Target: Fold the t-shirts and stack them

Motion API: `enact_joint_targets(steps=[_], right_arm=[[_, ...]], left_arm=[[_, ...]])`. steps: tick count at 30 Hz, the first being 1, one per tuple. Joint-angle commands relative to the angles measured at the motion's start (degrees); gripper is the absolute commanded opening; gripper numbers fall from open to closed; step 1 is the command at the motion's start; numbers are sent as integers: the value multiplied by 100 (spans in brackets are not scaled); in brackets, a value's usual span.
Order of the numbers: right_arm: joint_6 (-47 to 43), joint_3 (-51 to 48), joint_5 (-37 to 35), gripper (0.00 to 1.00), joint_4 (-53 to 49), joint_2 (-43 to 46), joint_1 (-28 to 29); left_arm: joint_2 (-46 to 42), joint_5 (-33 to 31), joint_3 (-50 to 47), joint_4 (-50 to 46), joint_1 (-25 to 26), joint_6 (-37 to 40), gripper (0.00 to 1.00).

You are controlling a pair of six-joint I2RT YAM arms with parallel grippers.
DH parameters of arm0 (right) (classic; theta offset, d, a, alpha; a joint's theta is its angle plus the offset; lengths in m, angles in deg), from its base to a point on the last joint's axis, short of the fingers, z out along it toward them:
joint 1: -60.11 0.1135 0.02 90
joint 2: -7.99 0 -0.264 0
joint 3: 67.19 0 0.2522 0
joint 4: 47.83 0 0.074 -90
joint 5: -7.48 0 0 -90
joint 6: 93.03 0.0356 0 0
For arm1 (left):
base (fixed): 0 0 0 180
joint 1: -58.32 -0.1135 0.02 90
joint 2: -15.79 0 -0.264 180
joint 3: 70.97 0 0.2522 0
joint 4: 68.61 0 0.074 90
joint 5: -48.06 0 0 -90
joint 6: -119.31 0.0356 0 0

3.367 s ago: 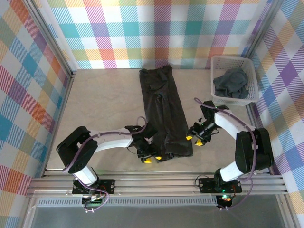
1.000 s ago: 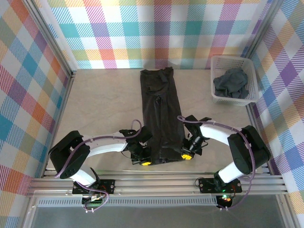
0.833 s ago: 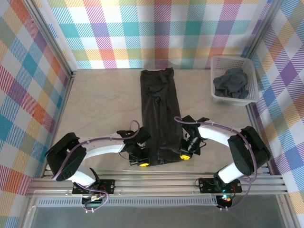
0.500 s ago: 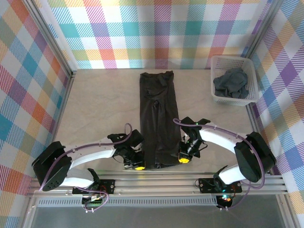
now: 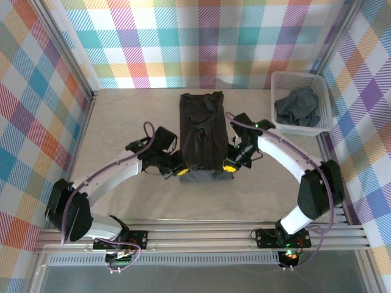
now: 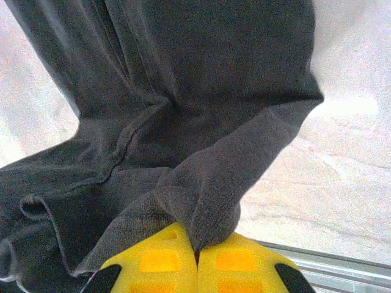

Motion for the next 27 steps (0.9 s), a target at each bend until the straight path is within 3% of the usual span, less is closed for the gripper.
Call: enact_joint_targets(steps=[1, 7, 16, 18, 20, 22, 24, 25, 27], right_arm=[[-303, 814, -115, 0, -149, -625, -346], [-476, 2358, -68, 0, -219, -1927, -710], [-467, 4493, 141, 0, -602, -3740, -1088], [-422, 4731, 121, 0, -673, -4045, -1128], [-384, 4891, 111, 26, -647, -4245, -1181], [-530, 5020, 15, 43, -552, -4232, -1201], [-733, 5109, -106, 50, -551, -4089, -1222], [-849, 5093, -185, 61, -576, -3939, -1224], [-1025, 4757, -384, 66, -549, -3546, -1225]], left_arm=[[616, -79, 781, 56, -367, 330, 0], [1653, -62, 1687, 301, -996, 514, 0], [3493, 164, 3521, 188, -1407, 941, 0], [3888, 309, 3901, 220, -1437, 1013, 10], [4224, 311, 4387, -35, -1442, 1189, 28], [4220, 97, 4626, -205, -1447, 1302, 41], [3958, -148, 4543, -337, -1442, 1304, 46], [3726, -313, 4373, -439, -1434, 1295, 46], [3123, -612, 3679, -403, -1392, 1112, 46]])
